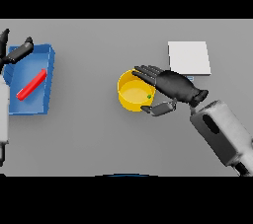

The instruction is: Pick up the red beaker and tilt it to pour out 1 green nut into yellow bowl. Pick up the yellow bowl and place it on the metallic measuring scale.

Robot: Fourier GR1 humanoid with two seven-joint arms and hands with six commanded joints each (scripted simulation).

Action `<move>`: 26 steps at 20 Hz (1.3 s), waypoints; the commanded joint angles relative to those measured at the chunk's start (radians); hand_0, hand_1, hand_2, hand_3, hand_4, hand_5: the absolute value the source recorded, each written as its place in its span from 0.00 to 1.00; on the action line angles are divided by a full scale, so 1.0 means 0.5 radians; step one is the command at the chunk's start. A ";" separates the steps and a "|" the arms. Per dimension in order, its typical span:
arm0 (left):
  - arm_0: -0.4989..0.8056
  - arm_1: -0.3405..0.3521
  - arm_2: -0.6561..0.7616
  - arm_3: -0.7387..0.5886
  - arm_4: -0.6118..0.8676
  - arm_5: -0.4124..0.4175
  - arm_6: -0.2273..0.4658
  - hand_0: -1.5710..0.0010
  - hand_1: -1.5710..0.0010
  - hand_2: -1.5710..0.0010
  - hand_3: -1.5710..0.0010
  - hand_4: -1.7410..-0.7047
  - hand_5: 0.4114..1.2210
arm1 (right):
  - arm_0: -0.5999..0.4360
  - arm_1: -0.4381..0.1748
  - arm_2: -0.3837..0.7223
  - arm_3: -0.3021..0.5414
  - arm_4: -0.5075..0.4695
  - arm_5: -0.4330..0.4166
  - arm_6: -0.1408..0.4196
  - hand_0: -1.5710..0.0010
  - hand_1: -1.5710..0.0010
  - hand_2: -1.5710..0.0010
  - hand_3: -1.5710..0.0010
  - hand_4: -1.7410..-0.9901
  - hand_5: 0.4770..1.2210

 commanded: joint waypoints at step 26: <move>0.009 -0.023 0.031 -0.053 0.051 -0.001 -0.009 1.00 1.00 1.00 1.00 0.92 0.39 | -0.343 0.096 0.376 0.597 0.255 0.170 -0.249 1.00 1.00 0.98 0.96 0.60 0.35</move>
